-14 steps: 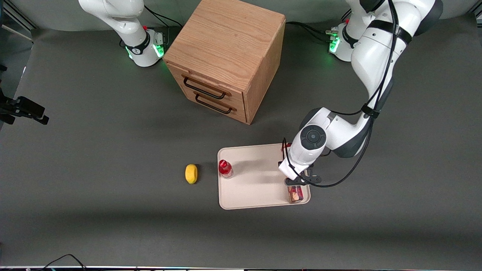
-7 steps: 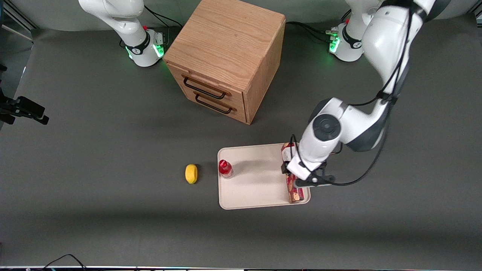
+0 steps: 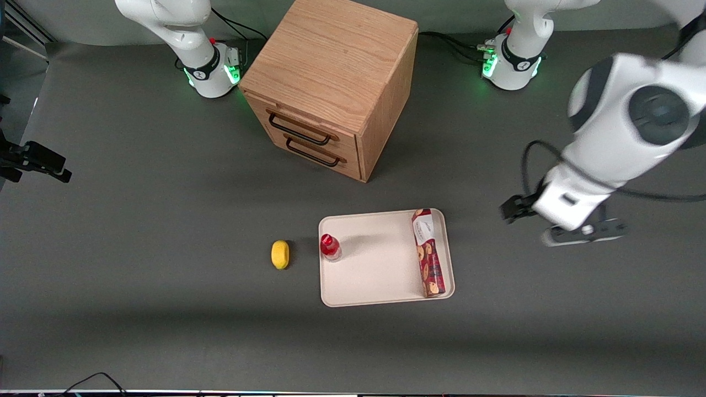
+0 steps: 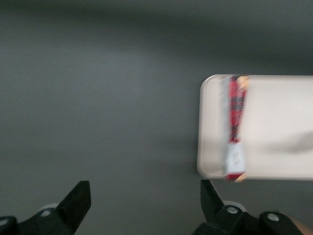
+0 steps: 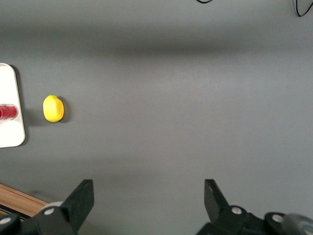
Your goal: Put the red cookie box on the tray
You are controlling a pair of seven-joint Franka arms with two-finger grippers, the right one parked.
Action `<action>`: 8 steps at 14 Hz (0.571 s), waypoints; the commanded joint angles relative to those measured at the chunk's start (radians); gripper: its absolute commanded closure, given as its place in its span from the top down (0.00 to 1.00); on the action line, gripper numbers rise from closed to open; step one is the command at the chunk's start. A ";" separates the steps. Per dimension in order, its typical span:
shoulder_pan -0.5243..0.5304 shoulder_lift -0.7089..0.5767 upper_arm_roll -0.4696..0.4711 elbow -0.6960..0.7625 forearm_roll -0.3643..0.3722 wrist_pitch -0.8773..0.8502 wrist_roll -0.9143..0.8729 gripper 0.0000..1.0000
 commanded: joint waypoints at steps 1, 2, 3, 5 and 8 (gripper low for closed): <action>0.050 -0.166 0.047 -0.109 -0.055 -0.065 0.107 1.00; 0.059 -0.214 0.068 -0.147 -0.083 -0.077 0.133 1.00; 0.074 -0.256 0.086 -0.181 -0.094 -0.080 0.167 1.00; 0.093 -0.316 0.100 -0.218 -0.094 -0.096 0.233 1.00; 0.097 -0.339 0.104 -0.220 -0.096 -0.140 0.239 1.00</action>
